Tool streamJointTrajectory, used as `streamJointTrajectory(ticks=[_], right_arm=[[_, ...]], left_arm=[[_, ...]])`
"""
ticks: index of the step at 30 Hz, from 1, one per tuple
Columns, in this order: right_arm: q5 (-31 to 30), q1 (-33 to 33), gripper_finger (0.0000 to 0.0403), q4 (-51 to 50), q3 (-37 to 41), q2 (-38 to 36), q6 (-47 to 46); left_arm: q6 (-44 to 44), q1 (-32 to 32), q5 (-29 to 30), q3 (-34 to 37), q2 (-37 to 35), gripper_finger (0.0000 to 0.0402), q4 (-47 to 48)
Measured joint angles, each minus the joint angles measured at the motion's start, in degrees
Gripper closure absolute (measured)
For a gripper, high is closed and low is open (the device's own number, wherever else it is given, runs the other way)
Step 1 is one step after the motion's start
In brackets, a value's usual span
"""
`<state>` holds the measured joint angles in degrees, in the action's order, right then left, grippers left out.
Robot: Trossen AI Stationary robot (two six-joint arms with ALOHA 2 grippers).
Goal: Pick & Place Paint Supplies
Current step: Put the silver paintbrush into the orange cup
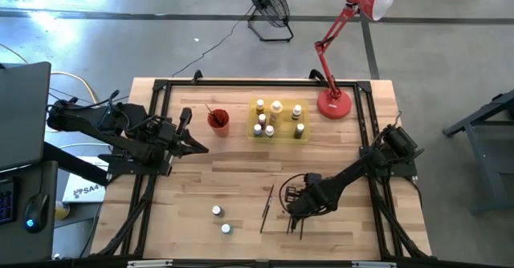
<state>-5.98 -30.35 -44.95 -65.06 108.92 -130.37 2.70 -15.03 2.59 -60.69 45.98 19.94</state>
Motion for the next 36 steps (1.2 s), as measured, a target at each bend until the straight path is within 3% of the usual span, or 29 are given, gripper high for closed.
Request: streamJointTrajectory(ticks=[11,18,25,31,36], right_arm=[[0.39,-0.02,0.0399,-3.94,0.33,-6.00,4.45],[-3.38,-0.02,0.0399,-5.45,0.24,-11.81,9.32],[-10.99,-0.01,0.0399,-3.76,0.17,-19.52,16.99],[-21.86,0.58,0.0399,3.96,0.13,-25.60,27.02],[-29.31,2.55,0.0399,13.25,0.09,-28.30,39.35]], left_arm=[[0.00,0.00,0.00,0.00,-0.10,0.0401,-0.04],[0.00,0.00,0.13,0.00,-0.85,0.0401,-0.06],[0.02,0.02,0.55,0.02,-4.09,0.0401,1.33],[-0.31,0.02,1.35,0.02,-6.85,0.0401,2.35],[-3.06,0.02,6.77,0.02,-6.95,0.0401,4.16]])
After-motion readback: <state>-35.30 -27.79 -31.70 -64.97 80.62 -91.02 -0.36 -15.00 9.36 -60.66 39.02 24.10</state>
